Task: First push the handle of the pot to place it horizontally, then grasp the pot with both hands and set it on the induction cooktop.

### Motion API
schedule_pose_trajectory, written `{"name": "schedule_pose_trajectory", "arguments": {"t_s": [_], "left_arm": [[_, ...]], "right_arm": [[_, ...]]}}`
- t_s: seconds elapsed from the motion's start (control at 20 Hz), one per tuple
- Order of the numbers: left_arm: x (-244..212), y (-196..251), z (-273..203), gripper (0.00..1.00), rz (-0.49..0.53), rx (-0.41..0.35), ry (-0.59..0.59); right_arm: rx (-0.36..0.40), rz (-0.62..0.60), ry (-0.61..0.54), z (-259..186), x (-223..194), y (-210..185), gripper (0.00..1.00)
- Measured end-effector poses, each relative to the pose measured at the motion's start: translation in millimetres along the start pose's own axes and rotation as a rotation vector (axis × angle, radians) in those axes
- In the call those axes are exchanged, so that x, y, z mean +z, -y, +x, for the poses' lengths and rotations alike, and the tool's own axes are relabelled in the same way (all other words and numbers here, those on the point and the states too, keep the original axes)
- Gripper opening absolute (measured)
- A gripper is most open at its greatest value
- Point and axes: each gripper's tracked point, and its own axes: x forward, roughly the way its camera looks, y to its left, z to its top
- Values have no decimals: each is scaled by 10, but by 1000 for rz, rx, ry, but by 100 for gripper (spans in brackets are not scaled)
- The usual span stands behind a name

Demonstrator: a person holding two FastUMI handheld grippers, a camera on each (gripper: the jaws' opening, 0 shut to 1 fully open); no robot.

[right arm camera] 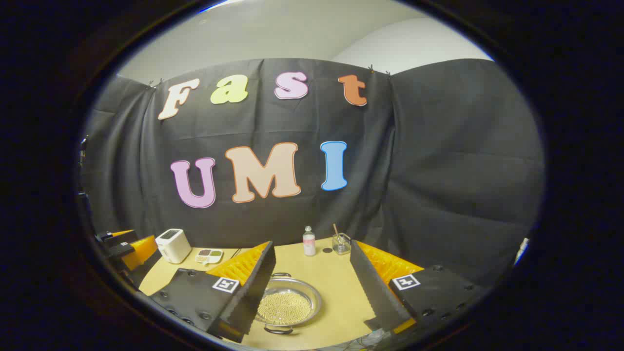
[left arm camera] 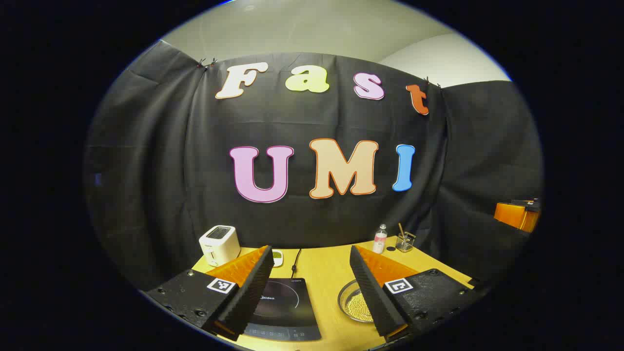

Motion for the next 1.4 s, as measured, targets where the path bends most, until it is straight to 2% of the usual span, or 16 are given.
{"name": "schedule_pose_trajectory", "arguments": {"t_s": [0.2,0.25,0.3,0.35,0.4,0.5,0.55,0.65,0.75,0.8,0.85,1.25,1.3,1.35,1.4], "left_arm": [[-56,-60,12,95,-14,0,-14],[-82,-78,15,92,-18,1,-21],[-108,-104,12,95,-20,4,-30],[-130,-118,6,92,-26,2,-33],[-133,-120,0,92,-34,-7,-31],[-185,-161,0,92,-35,-6,-43],[-197,-195,-15,95,-29,-2,-46],[-206,-264,-32,92,-20,11,-45],[-215,-333,-54,96,-17,26,-43],[-235,-373,-63,99,-16,36,-44],[-258,-403,-77,92,-16,46,-46],[-420,-699,-274,92,-29,147,-75],[-432,-738,-292,96,-27,158,-79],[-456,-760,-320,94,-22,166,-83],[-463,-785,-340,92,-17,171,-86]], "right_arm": [[0,-1,-7,-20,-22,-57,92],[0,0,-8,-21,-23,-74,92],[-1,-7,-9,-10,-18,-80,92],[-7,-18,-7,2,-20,-62,92],[-15,-30,-5,7,-1,-51,98],[-22,-40,-2,29,11,-54,98],[-22,-37,-1,40,17,-59,98],[-18,-25,-4,68,8,-88,98],[-14,-20,-15,112,-32,-114,98],[-8,-17,-22,130,-48,-139,92],[3,-10,-31,145,-79,-179,92],[122,31,-117,251,-416,-587,92],[135,36,-130,248,-459,-637,92],[142,42,-144,256,-524,-666,98],[147,47,-159,261,-584,-695,98]]}}
